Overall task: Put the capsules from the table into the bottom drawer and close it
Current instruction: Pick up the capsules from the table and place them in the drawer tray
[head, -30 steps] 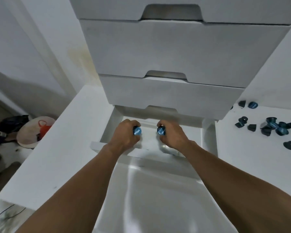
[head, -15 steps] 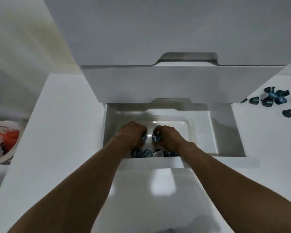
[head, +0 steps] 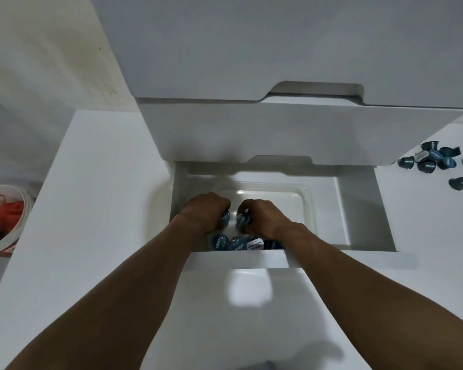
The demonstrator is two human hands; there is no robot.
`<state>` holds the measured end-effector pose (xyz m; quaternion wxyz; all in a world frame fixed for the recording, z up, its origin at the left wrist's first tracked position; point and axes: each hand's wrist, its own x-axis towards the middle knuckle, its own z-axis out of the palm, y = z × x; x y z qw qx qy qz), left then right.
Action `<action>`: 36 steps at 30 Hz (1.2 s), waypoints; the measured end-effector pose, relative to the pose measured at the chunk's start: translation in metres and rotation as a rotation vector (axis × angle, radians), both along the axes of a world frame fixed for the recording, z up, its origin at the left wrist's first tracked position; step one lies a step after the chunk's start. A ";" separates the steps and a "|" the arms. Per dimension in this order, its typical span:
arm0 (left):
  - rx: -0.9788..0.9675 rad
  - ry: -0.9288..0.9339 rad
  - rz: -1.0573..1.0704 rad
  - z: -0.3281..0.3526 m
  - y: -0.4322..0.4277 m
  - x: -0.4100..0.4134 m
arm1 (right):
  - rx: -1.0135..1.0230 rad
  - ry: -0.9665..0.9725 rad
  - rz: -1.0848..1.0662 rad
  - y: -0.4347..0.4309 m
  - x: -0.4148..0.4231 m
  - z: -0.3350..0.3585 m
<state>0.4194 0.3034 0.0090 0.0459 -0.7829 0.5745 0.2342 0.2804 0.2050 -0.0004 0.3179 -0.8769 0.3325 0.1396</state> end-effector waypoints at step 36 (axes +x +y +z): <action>-0.242 -0.058 0.130 0.067 -0.010 -0.042 | -0.332 -0.071 -0.077 -0.018 -0.049 0.063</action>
